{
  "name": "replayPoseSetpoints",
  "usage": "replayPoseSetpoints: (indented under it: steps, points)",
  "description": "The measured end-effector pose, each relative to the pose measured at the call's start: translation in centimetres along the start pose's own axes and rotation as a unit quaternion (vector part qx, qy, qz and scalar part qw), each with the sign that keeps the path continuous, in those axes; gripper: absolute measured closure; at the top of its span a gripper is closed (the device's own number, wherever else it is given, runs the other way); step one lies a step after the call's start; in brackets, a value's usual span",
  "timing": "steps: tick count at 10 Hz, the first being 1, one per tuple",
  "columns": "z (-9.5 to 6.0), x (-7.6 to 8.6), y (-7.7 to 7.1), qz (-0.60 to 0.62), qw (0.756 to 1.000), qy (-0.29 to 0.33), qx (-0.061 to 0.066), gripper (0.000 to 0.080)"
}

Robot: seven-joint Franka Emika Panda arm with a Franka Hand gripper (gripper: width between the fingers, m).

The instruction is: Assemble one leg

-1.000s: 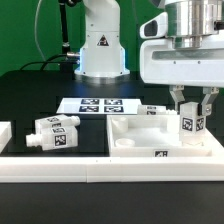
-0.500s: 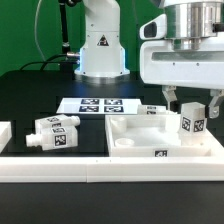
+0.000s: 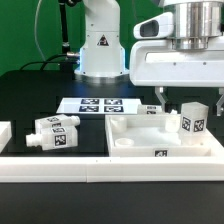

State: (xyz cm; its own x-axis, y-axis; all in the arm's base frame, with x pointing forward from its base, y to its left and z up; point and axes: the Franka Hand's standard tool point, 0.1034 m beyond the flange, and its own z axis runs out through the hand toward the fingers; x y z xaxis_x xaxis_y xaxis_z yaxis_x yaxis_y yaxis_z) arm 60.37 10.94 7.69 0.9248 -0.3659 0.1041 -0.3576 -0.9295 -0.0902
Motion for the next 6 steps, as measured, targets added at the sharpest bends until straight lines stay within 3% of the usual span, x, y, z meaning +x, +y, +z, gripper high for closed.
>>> replayPoseSetpoints:
  steps: [1,6]
  points:
    - [-0.05,-0.04,-0.29,-0.071,0.997,0.003,-0.01,0.015]
    - [-0.02,0.28,-0.45,-0.285,0.958,0.001,-0.022,0.015]
